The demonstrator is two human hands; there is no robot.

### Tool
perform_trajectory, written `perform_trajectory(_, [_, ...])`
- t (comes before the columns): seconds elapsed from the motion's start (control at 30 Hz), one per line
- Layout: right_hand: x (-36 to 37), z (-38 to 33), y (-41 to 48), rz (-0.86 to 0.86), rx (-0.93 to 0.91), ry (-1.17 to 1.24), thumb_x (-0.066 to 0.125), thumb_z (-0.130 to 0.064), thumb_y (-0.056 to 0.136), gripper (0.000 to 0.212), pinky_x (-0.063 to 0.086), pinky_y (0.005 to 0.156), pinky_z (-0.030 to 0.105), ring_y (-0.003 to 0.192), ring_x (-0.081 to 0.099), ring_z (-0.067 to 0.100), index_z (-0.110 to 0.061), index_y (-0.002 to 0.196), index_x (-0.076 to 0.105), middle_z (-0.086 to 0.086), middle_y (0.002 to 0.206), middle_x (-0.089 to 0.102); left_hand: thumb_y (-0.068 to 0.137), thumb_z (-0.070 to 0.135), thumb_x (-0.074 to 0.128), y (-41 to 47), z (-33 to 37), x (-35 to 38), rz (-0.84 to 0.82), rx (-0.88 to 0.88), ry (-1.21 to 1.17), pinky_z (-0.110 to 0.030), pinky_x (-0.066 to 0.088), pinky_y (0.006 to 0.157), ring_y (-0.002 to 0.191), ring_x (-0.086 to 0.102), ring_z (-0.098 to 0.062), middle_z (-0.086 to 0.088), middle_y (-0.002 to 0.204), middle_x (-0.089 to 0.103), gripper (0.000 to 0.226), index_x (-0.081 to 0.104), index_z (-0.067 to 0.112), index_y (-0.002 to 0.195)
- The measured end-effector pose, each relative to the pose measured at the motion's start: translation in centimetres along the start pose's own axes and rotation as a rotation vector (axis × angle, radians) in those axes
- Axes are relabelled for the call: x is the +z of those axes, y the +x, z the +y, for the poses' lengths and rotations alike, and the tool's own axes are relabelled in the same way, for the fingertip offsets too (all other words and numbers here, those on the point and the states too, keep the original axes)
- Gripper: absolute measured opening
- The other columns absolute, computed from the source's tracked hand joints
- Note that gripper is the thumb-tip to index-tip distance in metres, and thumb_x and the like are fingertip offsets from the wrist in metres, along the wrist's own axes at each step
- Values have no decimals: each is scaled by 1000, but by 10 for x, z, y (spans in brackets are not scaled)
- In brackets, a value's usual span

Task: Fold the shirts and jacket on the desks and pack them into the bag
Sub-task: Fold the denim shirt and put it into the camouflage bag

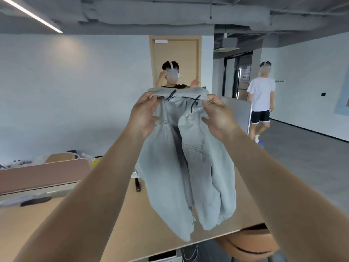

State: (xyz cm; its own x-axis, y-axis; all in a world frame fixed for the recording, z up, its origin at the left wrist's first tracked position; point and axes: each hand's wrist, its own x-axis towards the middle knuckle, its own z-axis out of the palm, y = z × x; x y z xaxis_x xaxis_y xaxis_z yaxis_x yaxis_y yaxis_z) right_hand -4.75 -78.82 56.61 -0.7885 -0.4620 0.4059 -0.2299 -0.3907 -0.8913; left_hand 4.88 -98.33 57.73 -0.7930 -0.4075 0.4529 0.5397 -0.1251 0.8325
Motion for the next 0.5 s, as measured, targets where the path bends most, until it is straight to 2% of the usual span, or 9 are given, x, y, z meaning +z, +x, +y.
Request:
perform_trajectory(0.1, [-16,26,30,30,47,-19,46,-17,106,25,36,96,35,70,58,-2,-26,86,59,-18,69,62,102,16,51,28,-33,-3,7,-34,28,-40,40,87,96,65,-1,12,97,70,18,64,25,94])
perform_trajectory(0.23, [-38,68,70,64,96,-50,48,-19,105,26,36,102,35,84,58,6,-27,84,62,-12,82,65,100,15,54,64,-92,-16,9,-79,20,-32,43,75,92,67,-4,8,97,70,20,68,26,90])
perform_trajectory(0.3, [-47,88,90,77,99,-60,47,-18,105,28,36,97,33,84,60,6,-28,83,62,-9,88,67,92,20,61,85,-118,-25,-5,-102,22,-35,43,81,101,64,-10,3,105,67,15,72,29,87])
perform_trajectory(0.4, [-57,109,121,103,88,-55,44,-14,106,27,40,82,26,76,64,1,-23,85,59,-10,83,69,92,21,60,120,-147,-35,-33,-132,10,-37,38,83,106,59,-14,1,108,65,20,75,32,83])
perform_trajectory(0.5, [-65,119,150,139,79,-71,44,-12,105,27,41,72,23,71,63,1,-22,84,56,-11,76,67,97,17,58,155,-166,-36,-44,-131,-4,-26,40,73,105,62,-10,2,108,67,20,72,27,87])
